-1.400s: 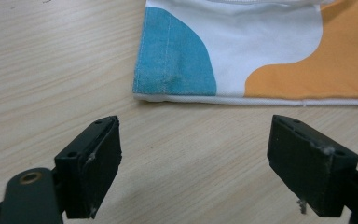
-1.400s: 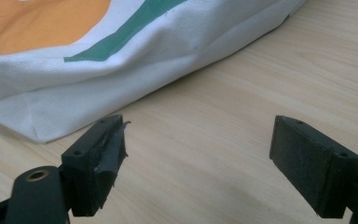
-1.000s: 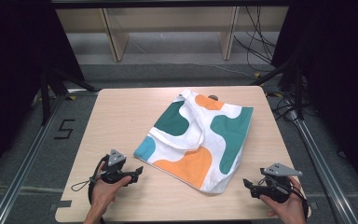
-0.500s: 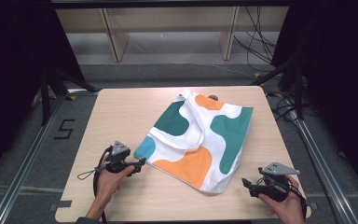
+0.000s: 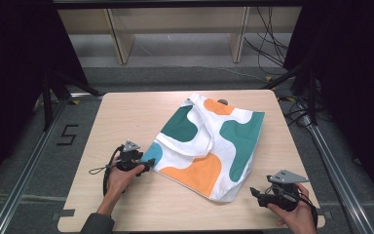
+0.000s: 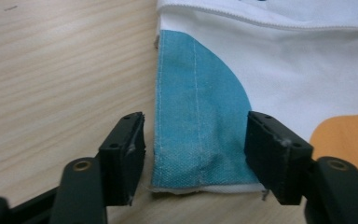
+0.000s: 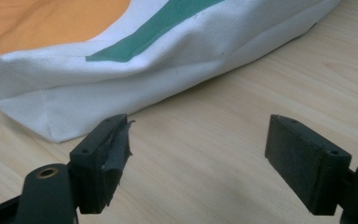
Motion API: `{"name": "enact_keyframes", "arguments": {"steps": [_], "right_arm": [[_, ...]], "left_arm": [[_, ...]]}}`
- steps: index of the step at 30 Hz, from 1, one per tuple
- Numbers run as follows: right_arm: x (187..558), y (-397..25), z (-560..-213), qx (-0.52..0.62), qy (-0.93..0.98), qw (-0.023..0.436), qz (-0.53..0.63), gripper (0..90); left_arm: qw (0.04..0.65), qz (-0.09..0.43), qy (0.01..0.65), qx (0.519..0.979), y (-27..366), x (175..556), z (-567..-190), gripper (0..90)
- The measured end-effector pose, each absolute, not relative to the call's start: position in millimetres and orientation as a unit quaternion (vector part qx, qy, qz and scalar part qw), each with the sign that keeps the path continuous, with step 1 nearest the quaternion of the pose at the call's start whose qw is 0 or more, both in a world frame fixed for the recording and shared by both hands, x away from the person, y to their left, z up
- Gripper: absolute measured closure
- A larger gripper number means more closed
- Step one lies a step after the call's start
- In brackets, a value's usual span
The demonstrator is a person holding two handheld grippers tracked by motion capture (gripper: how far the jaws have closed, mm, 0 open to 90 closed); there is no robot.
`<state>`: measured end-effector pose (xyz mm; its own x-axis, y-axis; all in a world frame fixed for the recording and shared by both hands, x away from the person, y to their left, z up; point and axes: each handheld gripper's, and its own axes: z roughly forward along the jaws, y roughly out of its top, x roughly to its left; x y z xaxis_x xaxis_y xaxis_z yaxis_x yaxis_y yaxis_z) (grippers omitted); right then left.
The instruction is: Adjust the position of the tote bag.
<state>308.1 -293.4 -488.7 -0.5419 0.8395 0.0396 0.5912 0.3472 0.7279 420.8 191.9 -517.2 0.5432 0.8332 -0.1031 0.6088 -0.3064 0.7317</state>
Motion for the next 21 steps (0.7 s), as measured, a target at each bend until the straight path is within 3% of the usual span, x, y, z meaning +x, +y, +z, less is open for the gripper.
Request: {"name": "enact_keyframes", "arguments": {"steps": [4, 5, 9, 15, 21], "right_arm": [[308.3, -294.0, -488.7, 0.442, 0.804, 0.167, 0.361, 23.2], [308.3, -294.0, -488.7, 0.442, 0.804, 0.167, 0.361, 23.2], [305.4, -290.4, -488.7, 0.443, 0.801, 0.179, 0.362, 23.5], [300.7, -280.1, -485.8, 0.439, 0.793, 0.135, 0.400, 28.5], [296.5, -268.8, -484.3, 0.439, 0.785, 0.137, 0.416, 27.1]], "left_arm": [[0.369, 0.164, 0.447, 0.798, 188.4, 419.1, -517.0, 51.1], [0.374, 0.171, 0.448, 0.794, 188.4, 418.0, -517.1, 57.5], [0.383, 0.177, 0.445, 0.790, 190.3, 414.0, -517.1, 65.1], [0.381, 0.157, 0.420, 0.809, 185.0, 393.2, -514.9, 68.4], [0.374, 0.156, 0.398, 0.823, 176.5, 374.6, -512.8, 69.7]]}}
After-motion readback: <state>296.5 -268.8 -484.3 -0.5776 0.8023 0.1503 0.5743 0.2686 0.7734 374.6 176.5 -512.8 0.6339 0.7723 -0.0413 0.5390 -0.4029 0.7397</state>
